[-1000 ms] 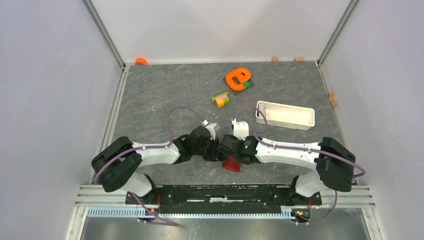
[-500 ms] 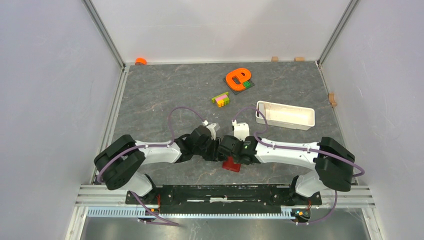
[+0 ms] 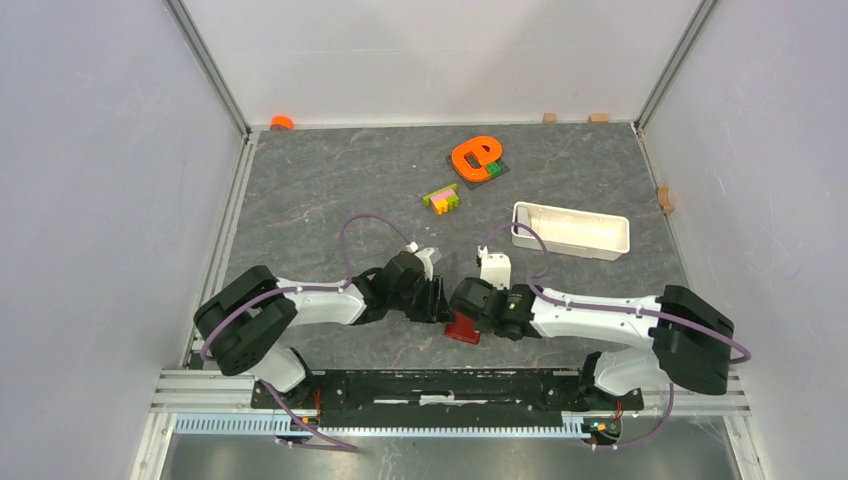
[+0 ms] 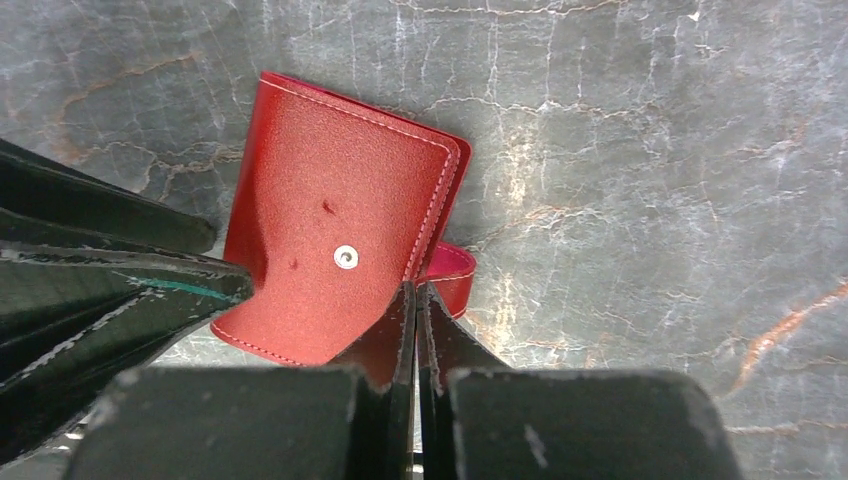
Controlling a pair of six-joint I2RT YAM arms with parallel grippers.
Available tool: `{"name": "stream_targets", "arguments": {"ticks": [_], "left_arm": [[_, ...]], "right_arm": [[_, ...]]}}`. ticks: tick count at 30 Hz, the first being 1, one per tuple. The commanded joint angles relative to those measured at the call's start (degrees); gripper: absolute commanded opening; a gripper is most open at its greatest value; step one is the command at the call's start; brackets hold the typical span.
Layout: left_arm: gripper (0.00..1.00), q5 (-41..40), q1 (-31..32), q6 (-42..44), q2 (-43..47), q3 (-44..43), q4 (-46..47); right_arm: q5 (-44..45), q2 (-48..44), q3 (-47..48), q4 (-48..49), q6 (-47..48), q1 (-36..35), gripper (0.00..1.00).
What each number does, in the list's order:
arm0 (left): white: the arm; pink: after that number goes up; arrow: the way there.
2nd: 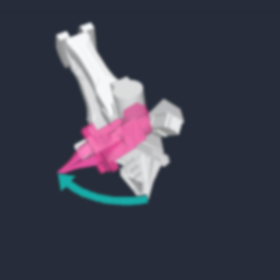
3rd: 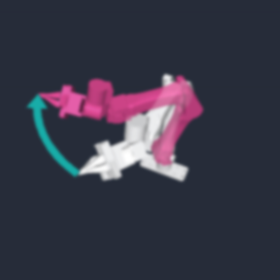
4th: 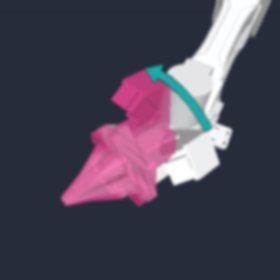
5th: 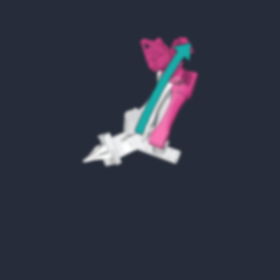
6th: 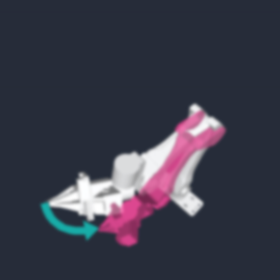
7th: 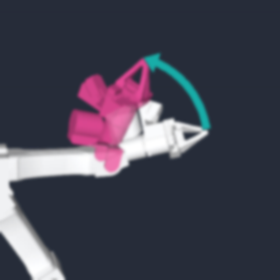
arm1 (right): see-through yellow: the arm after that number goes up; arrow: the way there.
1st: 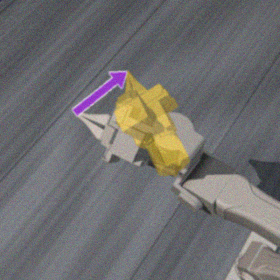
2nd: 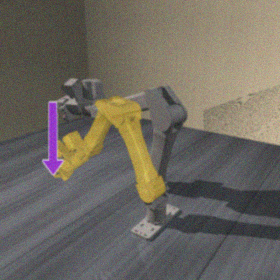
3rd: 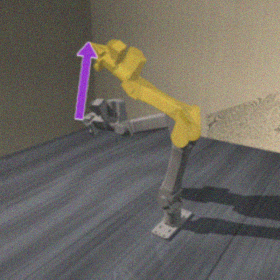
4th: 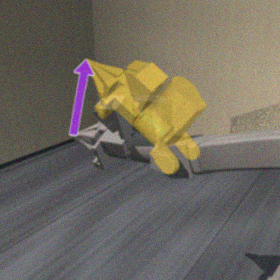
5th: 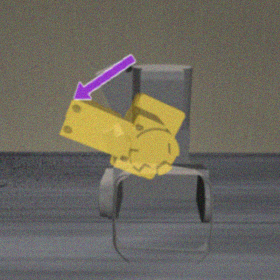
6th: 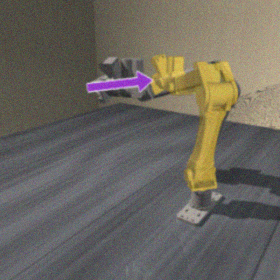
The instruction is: Put the credit cards into the card holder
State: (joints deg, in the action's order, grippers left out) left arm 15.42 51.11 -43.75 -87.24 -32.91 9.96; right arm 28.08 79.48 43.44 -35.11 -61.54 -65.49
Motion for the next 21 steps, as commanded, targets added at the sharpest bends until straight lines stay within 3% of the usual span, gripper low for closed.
{"name": "stream_targets", "arguments": {"ticks": [1,11,21], "left_arm": [[0.45,1.7,-0.2,1.7,-1.5,-1.9,1.8],[0.43,1.7,-0.2,2.5,-3.4,-2.4,1.5],[0.37,-4.0,-0.1,6.0,-4.0,-3.5,-4.3]], "right_arm": [[-0.5,-2.7,-2.3,7.7,-1.7,0.1,0.0],[1.6,-4.2,-2.9,10.0,-1.6,0.1,0.0],[3.0,-2.7,-3.0,11.4,-0.8,0.0,0.0]]}}
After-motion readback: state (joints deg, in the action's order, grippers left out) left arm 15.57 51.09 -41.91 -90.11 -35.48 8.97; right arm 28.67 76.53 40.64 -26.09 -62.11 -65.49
